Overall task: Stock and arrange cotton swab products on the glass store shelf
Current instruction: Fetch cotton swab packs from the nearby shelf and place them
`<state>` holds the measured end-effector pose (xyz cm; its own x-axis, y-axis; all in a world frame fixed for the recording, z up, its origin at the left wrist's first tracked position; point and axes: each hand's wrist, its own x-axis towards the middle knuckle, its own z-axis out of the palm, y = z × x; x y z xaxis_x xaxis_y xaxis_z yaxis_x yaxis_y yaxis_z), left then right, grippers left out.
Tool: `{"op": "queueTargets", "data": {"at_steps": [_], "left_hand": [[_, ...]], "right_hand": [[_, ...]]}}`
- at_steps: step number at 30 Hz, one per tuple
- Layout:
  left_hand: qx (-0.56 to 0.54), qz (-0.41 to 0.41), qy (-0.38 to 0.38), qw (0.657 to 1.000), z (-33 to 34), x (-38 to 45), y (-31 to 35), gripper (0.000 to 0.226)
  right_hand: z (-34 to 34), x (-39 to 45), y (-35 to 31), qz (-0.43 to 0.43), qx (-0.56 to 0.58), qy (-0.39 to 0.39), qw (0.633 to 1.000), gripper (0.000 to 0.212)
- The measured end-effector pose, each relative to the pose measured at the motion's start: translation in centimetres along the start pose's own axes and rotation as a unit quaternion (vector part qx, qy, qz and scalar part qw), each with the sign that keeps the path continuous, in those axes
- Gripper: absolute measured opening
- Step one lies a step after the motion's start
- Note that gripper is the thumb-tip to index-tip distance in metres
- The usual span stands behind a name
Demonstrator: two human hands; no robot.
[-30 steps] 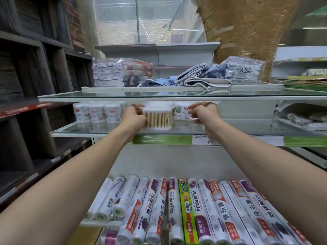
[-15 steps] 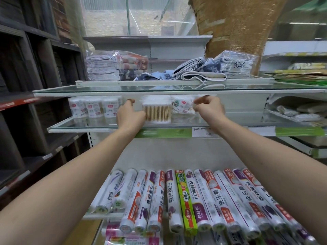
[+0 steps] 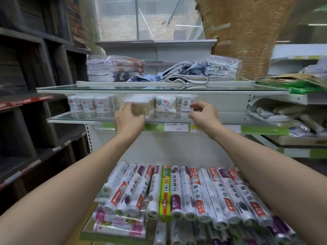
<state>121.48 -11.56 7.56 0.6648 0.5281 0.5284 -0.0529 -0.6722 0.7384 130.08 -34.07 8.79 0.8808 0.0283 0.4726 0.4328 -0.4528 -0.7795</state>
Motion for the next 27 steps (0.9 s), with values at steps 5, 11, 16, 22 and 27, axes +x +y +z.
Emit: {"op": "queueTargets", "data": {"at_steps": [5,11,16,22,27], "left_hand": [[0.013,0.004,-0.013,1.0,2.7,-4.4,4.2,0.06],[0.028,0.039,-0.044,0.998,6.6,-8.9,8.3,0.054],[0.037,0.074,-0.091,0.992,10.7,-11.3,11.8,0.05],[0.036,0.151,-0.146,0.977,16.1,-12.3,15.8,0.049],[0.013,0.198,-0.17,0.965,20.4,-12.9,18.4,0.05]], "right_hand": [[-5.1,-1.6,2.2,-0.013,-0.029,-0.039,0.999,0.041],[-10.1,-3.7,5.2,-0.027,-0.052,-0.054,0.997,0.045],[-14.0,-4.7,7.8,-0.018,-0.098,-0.04,0.994,0.044],[-19.7,-3.7,11.1,0.026,-0.12,0.007,0.992,0.045],[-24.2,-3.4,14.0,0.068,-0.141,0.036,0.987,0.044]]}}
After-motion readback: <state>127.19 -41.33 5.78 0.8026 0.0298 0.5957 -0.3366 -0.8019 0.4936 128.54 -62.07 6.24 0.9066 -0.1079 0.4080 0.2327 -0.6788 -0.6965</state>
